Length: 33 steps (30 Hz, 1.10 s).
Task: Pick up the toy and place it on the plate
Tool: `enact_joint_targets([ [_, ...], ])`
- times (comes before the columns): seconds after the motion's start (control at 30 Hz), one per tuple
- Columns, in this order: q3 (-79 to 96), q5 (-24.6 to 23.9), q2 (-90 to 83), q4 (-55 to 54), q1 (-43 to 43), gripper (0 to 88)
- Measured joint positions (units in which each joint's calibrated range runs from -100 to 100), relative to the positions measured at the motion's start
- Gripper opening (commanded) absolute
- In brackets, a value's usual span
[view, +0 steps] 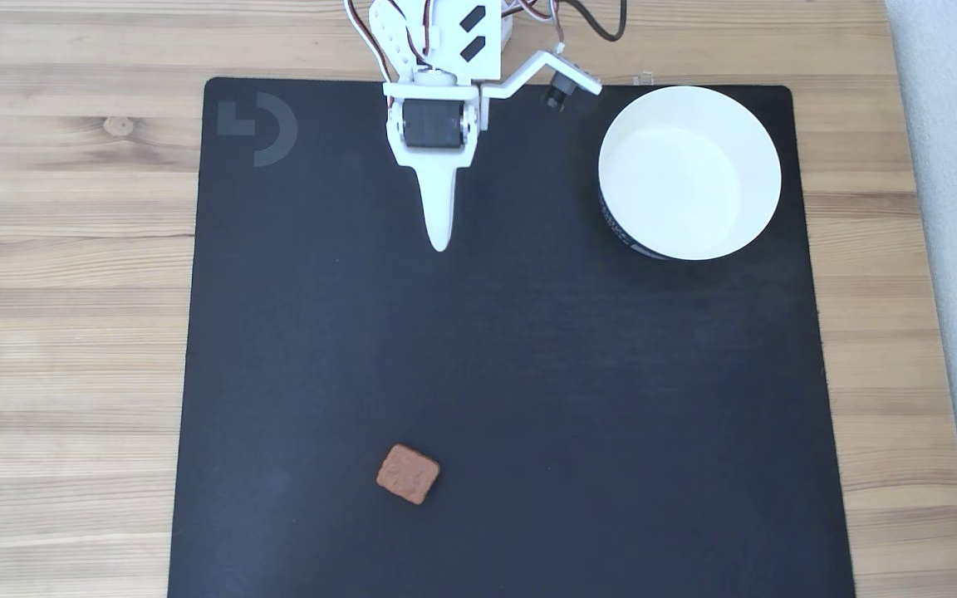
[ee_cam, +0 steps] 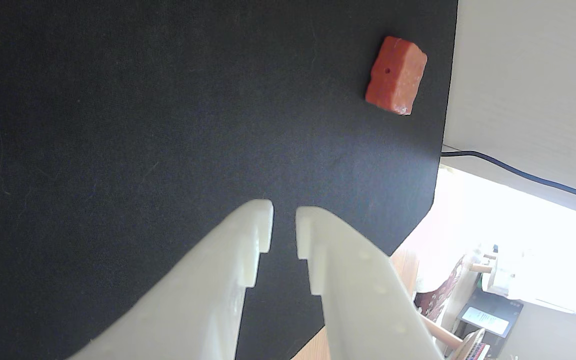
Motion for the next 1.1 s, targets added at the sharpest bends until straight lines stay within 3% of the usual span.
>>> enact_joint_targets([
  [0.33, 0.0, 0.0, -4.7, 7.3, 0.0, 2.5],
  [1.1, 0.0, 0.0, -4.7, 7.6, 0.0, 2.5],
])
